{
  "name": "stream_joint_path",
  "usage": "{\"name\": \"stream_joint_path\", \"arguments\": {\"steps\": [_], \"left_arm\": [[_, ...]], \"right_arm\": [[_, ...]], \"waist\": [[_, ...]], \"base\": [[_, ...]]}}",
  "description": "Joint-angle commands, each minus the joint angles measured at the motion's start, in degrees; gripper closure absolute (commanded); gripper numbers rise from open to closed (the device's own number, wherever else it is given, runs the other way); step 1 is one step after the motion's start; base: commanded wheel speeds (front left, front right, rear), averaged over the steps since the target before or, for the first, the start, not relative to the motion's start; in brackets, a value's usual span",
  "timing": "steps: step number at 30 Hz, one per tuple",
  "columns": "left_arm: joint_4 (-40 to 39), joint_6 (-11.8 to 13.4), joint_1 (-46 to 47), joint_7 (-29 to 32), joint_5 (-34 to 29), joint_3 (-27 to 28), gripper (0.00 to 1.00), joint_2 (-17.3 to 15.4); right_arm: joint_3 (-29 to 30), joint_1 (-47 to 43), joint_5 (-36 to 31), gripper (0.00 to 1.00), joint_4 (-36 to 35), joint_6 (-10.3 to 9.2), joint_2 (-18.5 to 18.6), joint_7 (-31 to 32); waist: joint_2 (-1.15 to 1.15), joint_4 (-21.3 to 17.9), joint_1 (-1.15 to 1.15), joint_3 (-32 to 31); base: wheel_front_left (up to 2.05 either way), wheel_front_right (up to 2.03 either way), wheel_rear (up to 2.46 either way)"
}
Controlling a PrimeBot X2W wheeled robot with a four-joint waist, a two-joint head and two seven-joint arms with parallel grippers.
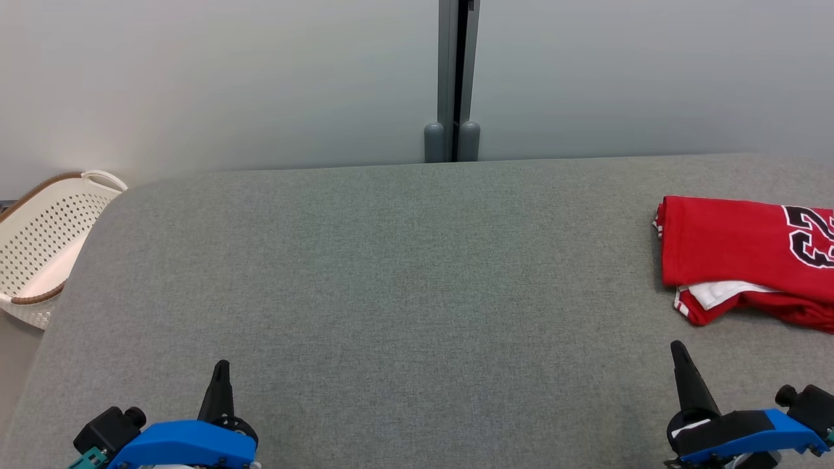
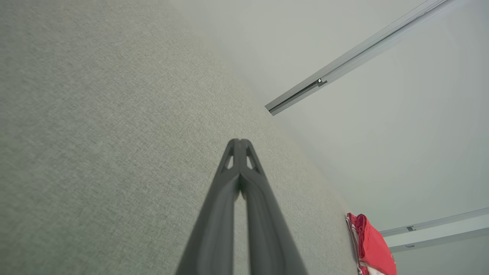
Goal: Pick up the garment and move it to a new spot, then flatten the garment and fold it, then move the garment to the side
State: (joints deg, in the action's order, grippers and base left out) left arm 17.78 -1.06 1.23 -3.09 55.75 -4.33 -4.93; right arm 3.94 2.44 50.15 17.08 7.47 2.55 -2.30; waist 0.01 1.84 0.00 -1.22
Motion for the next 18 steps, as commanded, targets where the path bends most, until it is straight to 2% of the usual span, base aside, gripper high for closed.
{"name": "stream_joint_path", "arguments": {"steps": [1, 18], "left_arm": [[-1.0, -0.5, 1.6, 0.4, 1.8, 0.8, 1.00, 0.1], [-1.8, -2.2, 2.7, 3.0, 11.5, 3.6, 1.00, 0.7]], "right_arm": [[0.2, 2.0, 2.3, 1.00, -1.1, 0.03, 0.3, 0.4], [0.9, 2.6, 13.4, 1.00, -1.7, 0.03, 0.3, 2.8]], "waist": [[-0.01, 0.0, 0.00, 0.0], [-0.01, -0.4, 0.00, 0.3]], "base": [[0.00, 0.00, 0.00], [0.00, 0.00, 0.00]]}}
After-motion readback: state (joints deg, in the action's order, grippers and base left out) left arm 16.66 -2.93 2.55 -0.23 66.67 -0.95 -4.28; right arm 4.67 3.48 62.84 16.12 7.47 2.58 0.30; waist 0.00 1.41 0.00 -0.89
